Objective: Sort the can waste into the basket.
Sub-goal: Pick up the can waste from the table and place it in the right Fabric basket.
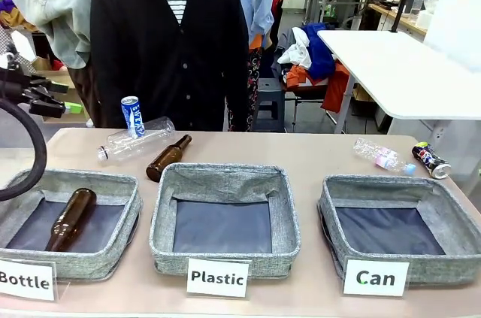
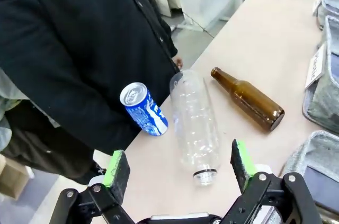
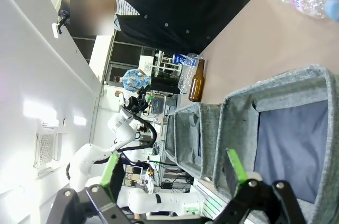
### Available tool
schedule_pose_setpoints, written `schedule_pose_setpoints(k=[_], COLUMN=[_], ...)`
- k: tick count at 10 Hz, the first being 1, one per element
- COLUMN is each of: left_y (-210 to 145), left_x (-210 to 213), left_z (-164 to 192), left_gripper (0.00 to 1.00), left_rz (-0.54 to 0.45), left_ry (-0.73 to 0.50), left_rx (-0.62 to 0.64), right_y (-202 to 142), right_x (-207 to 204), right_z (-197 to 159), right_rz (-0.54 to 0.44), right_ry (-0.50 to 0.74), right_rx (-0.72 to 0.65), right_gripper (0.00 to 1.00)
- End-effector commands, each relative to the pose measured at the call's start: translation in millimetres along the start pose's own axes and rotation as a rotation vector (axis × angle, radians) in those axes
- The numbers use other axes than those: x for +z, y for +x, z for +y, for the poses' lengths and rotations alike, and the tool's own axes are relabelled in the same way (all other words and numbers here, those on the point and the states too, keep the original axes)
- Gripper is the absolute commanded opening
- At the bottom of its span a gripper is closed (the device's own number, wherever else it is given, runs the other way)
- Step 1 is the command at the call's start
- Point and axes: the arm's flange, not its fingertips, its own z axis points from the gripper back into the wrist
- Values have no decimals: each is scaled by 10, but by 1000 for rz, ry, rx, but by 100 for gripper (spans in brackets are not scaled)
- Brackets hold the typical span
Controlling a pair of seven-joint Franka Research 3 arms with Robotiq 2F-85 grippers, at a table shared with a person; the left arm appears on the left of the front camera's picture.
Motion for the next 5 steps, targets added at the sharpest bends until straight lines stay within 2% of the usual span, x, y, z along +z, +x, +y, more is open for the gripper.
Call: schedule_pose_setpoints(k=[1,2,3,5], left_y=[-18,-42,-52,-153], left_x=[-57,-217,-347,-627], left_z=[-13,-31,-44,-24], left_gripper=[100,100,100,100], left_rz=[9,27,22,74], left_ry=[-4,116,101,81], left_rx=[1,14,4,23], right_y=[-2,-2,-2,-2], right_x=[-14,-14,-14,-14], right_z=[18,18,18,18], right_rz=[-5,-5,-5,-5], right_ry=[13,13,13,13], right_rx=[17,17,17,17], right_gripper=[100,100,100,100])
